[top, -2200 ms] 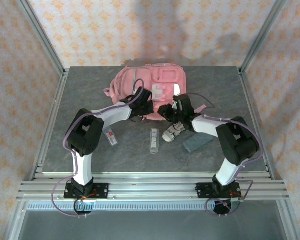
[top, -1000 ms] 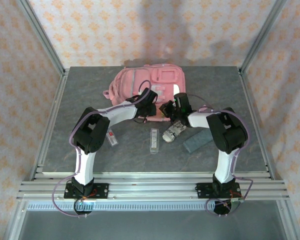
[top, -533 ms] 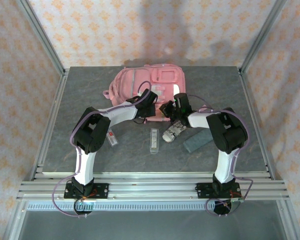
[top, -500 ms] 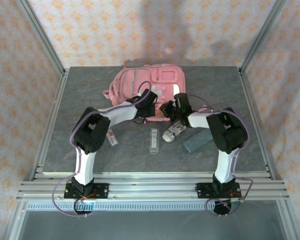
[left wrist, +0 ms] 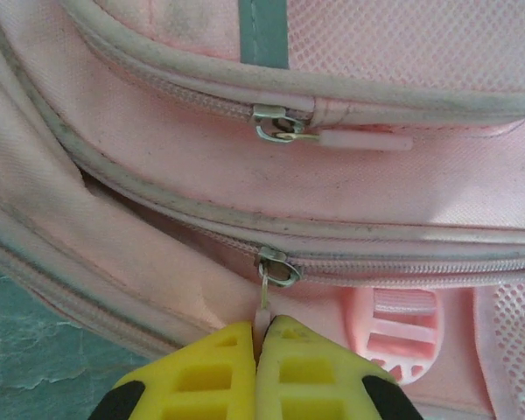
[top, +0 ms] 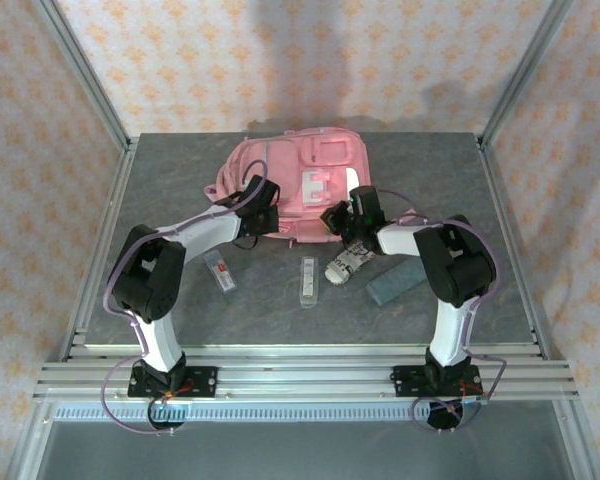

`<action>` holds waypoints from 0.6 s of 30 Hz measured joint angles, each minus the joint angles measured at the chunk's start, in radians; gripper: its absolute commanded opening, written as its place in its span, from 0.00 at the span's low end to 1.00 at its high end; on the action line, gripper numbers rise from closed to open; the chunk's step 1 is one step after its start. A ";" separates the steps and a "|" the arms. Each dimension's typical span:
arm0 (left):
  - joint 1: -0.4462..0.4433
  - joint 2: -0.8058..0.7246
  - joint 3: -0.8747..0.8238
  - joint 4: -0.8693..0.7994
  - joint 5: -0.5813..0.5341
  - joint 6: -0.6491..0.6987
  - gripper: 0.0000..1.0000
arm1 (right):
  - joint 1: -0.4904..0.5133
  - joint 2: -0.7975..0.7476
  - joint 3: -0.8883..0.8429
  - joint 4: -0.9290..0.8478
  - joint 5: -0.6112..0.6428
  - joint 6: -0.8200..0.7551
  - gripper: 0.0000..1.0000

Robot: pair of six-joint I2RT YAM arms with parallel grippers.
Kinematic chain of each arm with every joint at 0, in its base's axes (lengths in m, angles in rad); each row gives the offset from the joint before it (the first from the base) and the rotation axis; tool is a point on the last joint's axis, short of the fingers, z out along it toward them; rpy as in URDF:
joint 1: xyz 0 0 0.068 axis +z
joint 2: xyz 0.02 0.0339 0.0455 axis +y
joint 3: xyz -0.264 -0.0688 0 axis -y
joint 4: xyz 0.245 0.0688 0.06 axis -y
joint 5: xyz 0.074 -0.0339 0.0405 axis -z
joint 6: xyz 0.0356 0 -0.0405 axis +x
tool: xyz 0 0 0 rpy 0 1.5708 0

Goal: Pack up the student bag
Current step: Unzip the student bag at the top-center of the table.

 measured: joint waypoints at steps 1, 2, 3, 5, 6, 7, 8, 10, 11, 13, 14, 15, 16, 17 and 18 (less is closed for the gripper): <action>-0.002 -0.006 -0.005 0.000 0.003 0.006 0.00 | -0.002 0.001 0.002 -0.004 -0.001 -0.002 0.05; -0.003 -0.011 -0.008 0.000 0.006 0.008 0.00 | -0.004 0.003 0.009 -0.013 -0.001 -0.004 0.06; -0.005 -0.016 -0.011 0.000 0.008 0.013 0.00 | -0.007 0.008 0.020 -0.024 -0.001 -0.008 0.06; -0.018 -0.022 -0.012 0.000 0.009 0.023 0.00 | -0.018 0.024 0.059 -0.061 -0.001 -0.019 0.08; -0.028 -0.025 -0.012 0.001 0.009 0.025 0.00 | -0.026 0.037 0.089 -0.085 -0.001 -0.030 0.10; -0.040 -0.027 -0.011 0.004 0.011 0.026 0.00 | -0.036 0.052 0.124 -0.113 -0.001 -0.041 0.12; -0.050 -0.027 -0.008 0.005 0.012 0.026 0.00 | -0.046 0.068 0.158 -0.137 -0.001 -0.051 0.14; -0.078 -0.027 0.007 0.013 0.024 0.025 0.00 | -0.073 0.105 0.238 -0.192 -0.002 -0.076 0.20; -0.086 -0.027 0.014 0.016 0.031 0.025 0.00 | -0.084 0.115 0.266 -0.211 -0.001 -0.087 0.24; -0.106 -0.027 0.040 0.014 0.048 0.024 0.00 | -0.107 0.121 0.298 -0.248 -0.001 -0.115 0.36; -0.113 -0.027 0.052 0.013 0.055 0.024 0.00 | -0.115 0.116 0.298 -0.256 0.000 -0.120 0.40; -0.118 -0.026 0.069 0.011 0.060 0.024 0.00 | -0.123 0.109 0.295 -0.262 -0.001 -0.124 0.45; -0.121 -0.025 0.085 0.011 0.063 0.025 0.00 | -0.129 0.096 0.282 -0.260 -0.006 -0.126 0.57; -0.123 -0.024 0.099 0.011 0.066 0.025 0.00 | -0.132 0.079 0.265 -0.257 -0.013 -0.120 0.60; -0.123 -0.024 0.113 0.011 0.072 0.025 0.00 | -0.135 0.051 0.240 -0.252 -0.022 -0.121 0.60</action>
